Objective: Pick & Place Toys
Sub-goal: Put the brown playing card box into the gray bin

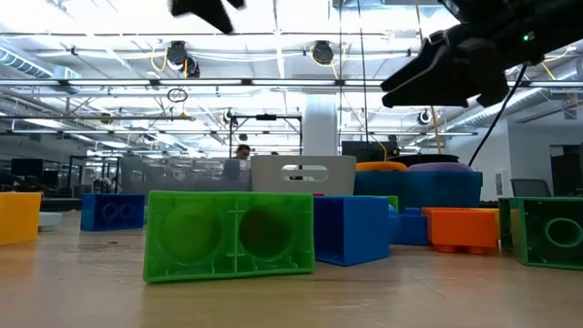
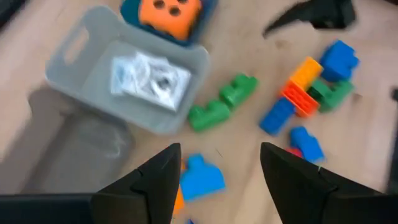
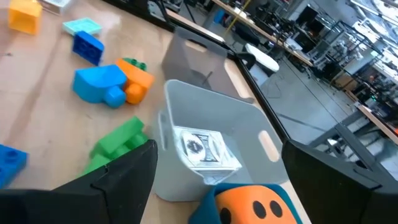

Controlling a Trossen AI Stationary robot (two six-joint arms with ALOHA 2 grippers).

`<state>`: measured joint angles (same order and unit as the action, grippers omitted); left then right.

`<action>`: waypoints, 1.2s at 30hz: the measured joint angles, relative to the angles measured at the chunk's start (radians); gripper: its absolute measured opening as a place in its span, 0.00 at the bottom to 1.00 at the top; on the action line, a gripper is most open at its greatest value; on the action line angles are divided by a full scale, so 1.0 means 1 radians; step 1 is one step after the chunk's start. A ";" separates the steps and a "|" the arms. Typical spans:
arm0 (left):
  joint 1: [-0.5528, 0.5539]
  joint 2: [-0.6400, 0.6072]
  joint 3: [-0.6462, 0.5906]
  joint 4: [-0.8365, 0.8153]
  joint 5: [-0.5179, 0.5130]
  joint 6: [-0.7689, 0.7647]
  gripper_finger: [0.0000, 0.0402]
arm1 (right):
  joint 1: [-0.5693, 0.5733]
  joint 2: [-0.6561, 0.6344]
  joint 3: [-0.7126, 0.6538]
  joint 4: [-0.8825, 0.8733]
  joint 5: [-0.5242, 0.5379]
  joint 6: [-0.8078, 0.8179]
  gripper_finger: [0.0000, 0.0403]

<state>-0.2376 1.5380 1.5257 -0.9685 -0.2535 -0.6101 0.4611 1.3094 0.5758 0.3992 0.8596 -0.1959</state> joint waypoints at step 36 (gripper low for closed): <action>-0.663 0.382 -0.059 -0.553 0.181 -0.377 0.57 | -0.002 0.000 0.000 0.076 0.000 -0.054 0.82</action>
<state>-0.9010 1.9202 1.4663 -1.5211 -0.0729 -0.9875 0.4587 1.3094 0.5762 0.4747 0.8592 -0.2496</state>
